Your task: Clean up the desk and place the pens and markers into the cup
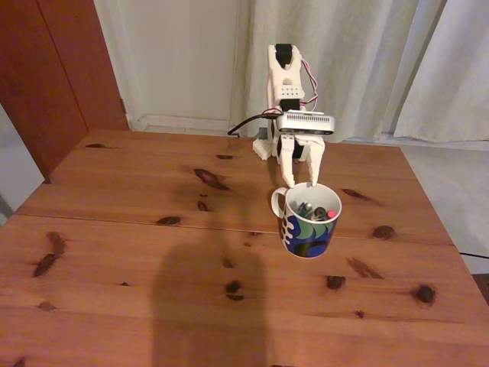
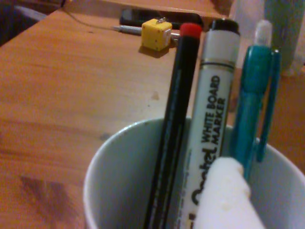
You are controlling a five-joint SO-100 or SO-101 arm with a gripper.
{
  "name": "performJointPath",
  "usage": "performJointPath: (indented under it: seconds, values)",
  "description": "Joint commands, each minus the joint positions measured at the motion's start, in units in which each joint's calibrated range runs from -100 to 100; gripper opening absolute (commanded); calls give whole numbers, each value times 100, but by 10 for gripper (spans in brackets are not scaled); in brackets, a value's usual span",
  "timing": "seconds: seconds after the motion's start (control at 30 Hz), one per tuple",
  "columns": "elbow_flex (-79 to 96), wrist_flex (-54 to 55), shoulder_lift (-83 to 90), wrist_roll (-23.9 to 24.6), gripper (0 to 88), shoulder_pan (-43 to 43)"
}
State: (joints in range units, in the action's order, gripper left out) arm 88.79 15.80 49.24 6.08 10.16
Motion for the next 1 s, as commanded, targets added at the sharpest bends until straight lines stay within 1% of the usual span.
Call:
performJointPath:
  seconds: [0.0, 0.13, 0.33, 0.53, 0.73, 0.87, 0.97]
  values:
    - [-367, -131, 252, -69, 91, -200]
    - [-809, -1309, 658, -53, 2, -320]
    - [-1332, -3856, 1452, -37, 8, -529]
    - [-1187, -5748, 2321, -74, 8, -658]
    - [-863, -7047, 3115, -79, 8, -738]
    - [-376, -7494, 3579, -79, 8, -746]
    - [111, -7580, 3918, -84, 8, -754]
